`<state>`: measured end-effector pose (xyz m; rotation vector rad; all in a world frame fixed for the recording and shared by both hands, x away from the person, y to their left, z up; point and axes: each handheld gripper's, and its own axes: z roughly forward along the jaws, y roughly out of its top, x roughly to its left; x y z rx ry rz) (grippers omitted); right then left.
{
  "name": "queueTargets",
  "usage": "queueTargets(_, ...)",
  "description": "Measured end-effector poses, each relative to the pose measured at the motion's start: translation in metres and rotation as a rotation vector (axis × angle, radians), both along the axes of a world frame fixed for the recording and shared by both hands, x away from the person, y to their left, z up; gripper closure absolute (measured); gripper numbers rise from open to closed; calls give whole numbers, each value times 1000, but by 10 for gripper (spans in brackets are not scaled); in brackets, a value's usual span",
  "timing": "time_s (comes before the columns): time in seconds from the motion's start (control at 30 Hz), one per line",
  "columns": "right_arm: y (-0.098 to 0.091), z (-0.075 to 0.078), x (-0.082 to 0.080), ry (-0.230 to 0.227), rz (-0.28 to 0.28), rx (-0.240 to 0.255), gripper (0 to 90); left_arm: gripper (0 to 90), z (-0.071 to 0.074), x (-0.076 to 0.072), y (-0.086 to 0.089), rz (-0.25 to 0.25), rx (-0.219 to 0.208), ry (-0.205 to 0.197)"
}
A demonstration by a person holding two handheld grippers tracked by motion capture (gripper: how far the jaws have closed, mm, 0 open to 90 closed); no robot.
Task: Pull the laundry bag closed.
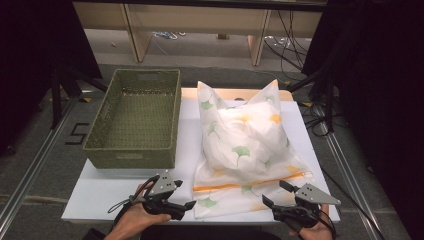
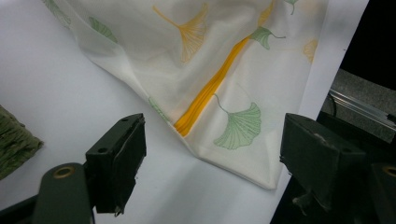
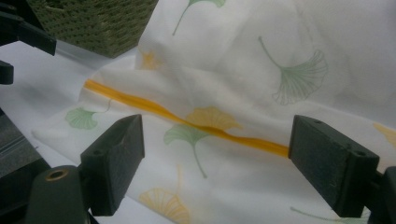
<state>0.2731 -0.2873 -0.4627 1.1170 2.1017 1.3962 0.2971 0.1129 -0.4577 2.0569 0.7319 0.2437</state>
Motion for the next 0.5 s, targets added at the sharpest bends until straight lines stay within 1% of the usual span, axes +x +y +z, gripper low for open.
queueTargets(0.03,1,-1,-2,11,4,12,196,220,1,-2,-1,6,-9,0)
queueTargets(0.07,-1,0,-3,-3,-4,-14,195,221,1,-2,-1,0,-12,2)
queueTargets(0.1,0,-1,-4,7,9,3,194,221,2,-2,0,5,4,-12)
queueTargets(0.13,0,-1,-5,-3,6,-2,195,221,2,-3,0,7,-1,-12)
queueTargets(0.17,0,0,-9,26,-10,10,195,220,2,-2,0,-4,-1,-23)
queueTargets(0.2,-1,-2,-7,-10,1,-13,194,221,2,-1,1,-12,-1,-17)
queueTargets(0.23,1,-3,-7,-5,11,11,194,221,2,-1,1,-15,12,-20)
queueTargets(0.27,0,-3,-8,3,9,-4,194,221,2,-1,1,-13,4,-12)
queueTargets(0.3,0,-3,-7,2,6,-16,193,221,2,-1,1,-14,5,-9)
queueTargets(0.33,2,-6,-6,-7,18,12,193,221,2,-1,0,-14,4,-11)
queueTargets(0.37,1,-5,-6,0,8,-21,192,221,2,-1,0,-15,4,-11)
queueTargets(0.4,2,-6,-7,28,23,-4,192,221,1,-3,-1,6,-5,-4)
queueTargets(0.43,1,-6,-6,7,17,-17,192,222,1,-2,-1,3,1,-5)
queueTargets(0.47,2,-8,-5,-2,19,4,192,222,1,-1,0,-3,1,-11)
queueTargets(0.5,1,-6,-7,21,3,-14,192,222,1,-1,1,-7,12,14)
